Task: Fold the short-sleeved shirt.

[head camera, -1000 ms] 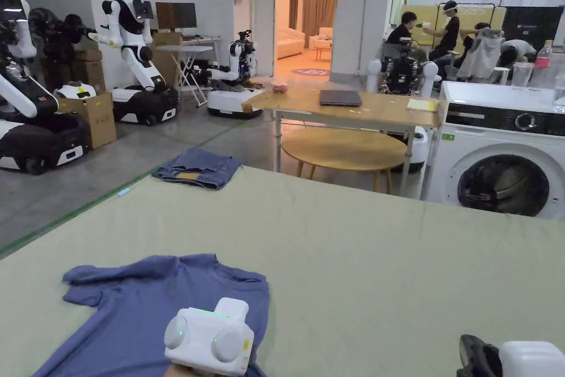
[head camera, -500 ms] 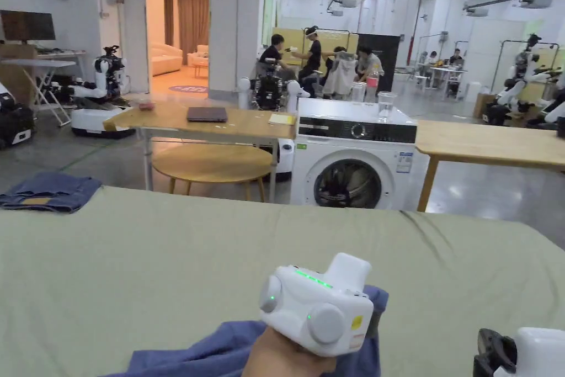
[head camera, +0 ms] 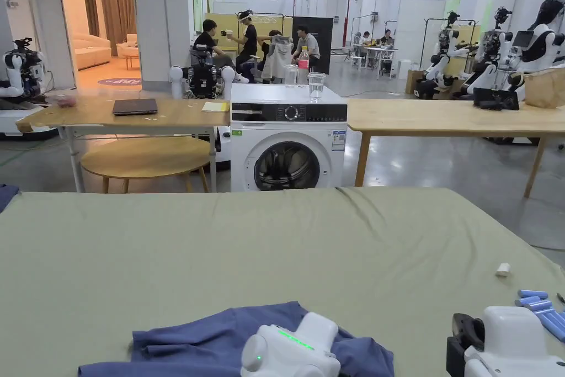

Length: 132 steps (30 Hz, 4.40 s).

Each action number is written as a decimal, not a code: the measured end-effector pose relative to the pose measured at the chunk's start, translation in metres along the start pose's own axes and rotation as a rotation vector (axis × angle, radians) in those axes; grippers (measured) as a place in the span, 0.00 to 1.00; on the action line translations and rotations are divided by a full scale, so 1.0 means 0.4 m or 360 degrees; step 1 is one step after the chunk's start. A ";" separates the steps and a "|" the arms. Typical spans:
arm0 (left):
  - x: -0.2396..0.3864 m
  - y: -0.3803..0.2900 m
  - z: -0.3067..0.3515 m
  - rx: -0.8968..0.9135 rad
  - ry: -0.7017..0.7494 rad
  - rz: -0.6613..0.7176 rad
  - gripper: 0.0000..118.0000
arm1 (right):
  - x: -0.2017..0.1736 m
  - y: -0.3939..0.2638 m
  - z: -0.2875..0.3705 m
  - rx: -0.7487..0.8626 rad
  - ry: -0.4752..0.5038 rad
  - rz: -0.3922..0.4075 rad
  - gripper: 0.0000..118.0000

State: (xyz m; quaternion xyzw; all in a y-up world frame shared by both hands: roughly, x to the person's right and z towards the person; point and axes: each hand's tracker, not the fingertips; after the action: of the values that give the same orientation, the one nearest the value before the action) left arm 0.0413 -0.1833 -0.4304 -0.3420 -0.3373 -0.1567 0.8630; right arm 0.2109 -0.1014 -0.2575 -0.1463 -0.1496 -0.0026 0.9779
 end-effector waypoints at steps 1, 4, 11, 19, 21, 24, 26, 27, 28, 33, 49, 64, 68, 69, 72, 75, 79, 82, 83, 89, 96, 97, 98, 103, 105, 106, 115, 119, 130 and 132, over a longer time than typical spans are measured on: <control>-0.021 -0.008 0.053 0.0068 0.0036 0.0034 0.87 | -0.016 0.001 0.000 -0.0001 0.0013 0.0019 0.00; -0.093 -0.045 0.224 0.0325 0.0282 0.0094 0.88 | -0.058 0.004 -0.012 -0.0002 0.0131 -0.0007 0.00; -0.302 -0.288 0.557 0.0512 0.0749 0.0403 0.88 | -0.173 -0.016 -0.032 -0.0046 0.0290 -0.0027 0.00; -0.448 -0.428 0.589 0.0271 0.0806 0.0642 0.00 | -0.229 -0.029 -0.037 -0.0075 0.0409 -0.0109 0.00; -0.471 -0.407 0.558 0.0221 0.0795 0.0678 0.00 | -0.229 -0.028 -0.040 -0.0073 0.0391 -0.0076 0.00; -0.530 -0.365 0.468 0.0109 0.0784 0.0665 0.00 | -0.218 -0.029 -0.057 -0.0079 0.0372 -0.0046 0.00; -0.583 -0.339 0.391 0.0045 0.0720 0.0710 0.00 | -0.205 -0.032 -0.069 -0.0086 0.0346 -0.0020 0.00; -0.606 -0.327 0.353 0.0003 0.0714 0.0724 0.00 | -0.197 -0.033 -0.077 -0.0091 0.0334 -0.0014 0.00; -0.628 -0.316 0.312 -0.0042 0.0723 0.0710 0.00 | -0.187 -0.035 -0.086 -0.0099 0.0328 -0.0012 0.00; -0.719 -0.291 0.135 -0.0188 0.0797 0.0629 0.96 | -0.123 -0.067 -0.147 -0.0166 0.0238 0.0055 0.00; -0.639 -0.242 0.102 -0.0246 0.0673 0.0428 0.00 | 0.031 -0.217 -0.533 -0.0734 0.0366 0.0082 1.00; -0.634 -0.247 0.241 -0.0156 0.0714 0.0422 0.00 | 0.012 -0.176 -0.569 -0.0712 0.0356 0.0118 0.00; -0.636 -0.215 0.340 -0.0112 0.0803 0.0345 0.00 | 0.037 -0.059 -0.504 -0.0532 0.0355 0.0131 0.00; -0.639 -0.199 0.382 -0.0060 0.0852 0.0316 0.00 | 0.034 -0.003 -0.462 -0.0460 0.0346 0.0150 0.00; -0.647 -0.157 0.483 0.0038 0.1003 0.0277 0.00 | 0.043 0.119 -0.390 -0.0296 0.0315 0.0152 0.00; -0.665 -0.104 0.590 0.0161 0.1113 0.0247 0.00 | 0.038 0.241 -0.318 -0.0157 0.0303 0.0184 0.00; -0.696 -0.038 0.715 0.0290 0.1304 0.0198 0.00 | 0.032 0.390 -0.221 0.0067 0.0199 0.0268 0.00; -0.720 0.018 0.794 0.0387 0.1350 0.0225 0.00 | 0.047 0.497 -0.183 0.0198 0.0177 0.0218 0.00; -0.723 0.043 0.817 0.0428 0.1406 0.0198 0.00 | 0.051 0.537 -0.172 0.0252 0.0145 0.0206 0.00; -0.774 0.191 0.914 0.0668 0.1425 0.0276 0.00 | 0.069 0.763 -0.164 0.0393 0.0114 0.0149 0.00; -0.828 0.303 0.912 0.0773 0.1366 0.0345 0.00 | 0.064 0.874 -0.224 0.0469 0.0030 0.0138 0.00; -0.836 0.307 0.902 0.0778 0.1359 0.0354 0.00 | 0.061 0.871 -0.237 0.0468 0.0017 0.0150 0.00; -0.844 0.309 0.891 0.0784 0.1349 0.0365 0.00 | 0.064 0.866 -0.266 0.0462 0.0009 0.0159 0.00; -0.869 0.275 0.783 0.0707 0.1344 0.0362 0.00 | 0.051 0.765 -0.352 0.0412 0.0020 0.0138 0.00; -0.870 0.236 0.721 0.0654 0.1327 0.0364 0.00 | 0.044 0.700 -0.394 0.0351 0.0027 0.0112 0.00; -0.871 0.211 0.683 0.0623 0.1317 0.0369 0.00 | 0.042 0.659 -0.427 0.0297 0.0023 0.0108 0.00; -0.834 0.035 0.578 0.0473 0.1152 0.0458 0.00 | 0.067 0.413 -0.473 0.0061 0.0055 0.0057 0.00; -0.767 -0.052 0.633 0.0423 0.1071 0.0421 0.00 | 0.109 0.336 -0.394 0.0054 0.0077 0.0113 0.00; -0.562 -0.592 0.592 0.0099 0.0780 0.0748 0.00 | 0.119 -0.189 -0.118 -0.0433 0.0178 0.0158 0.00; -0.539 -0.657 0.582 0.0044 0.0757 0.0808 0.00 | 0.129 -0.290 -0.105 -0.0553 0.0162 0.0084 0.00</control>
State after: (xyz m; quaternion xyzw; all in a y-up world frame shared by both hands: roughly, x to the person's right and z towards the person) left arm -0.3568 -0.2012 -0.3263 -0.3574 -0.0330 -0.0078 0.9334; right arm 0.2667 -0.2224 -0.2478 -0.3165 -0.0932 -0.0103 0.9439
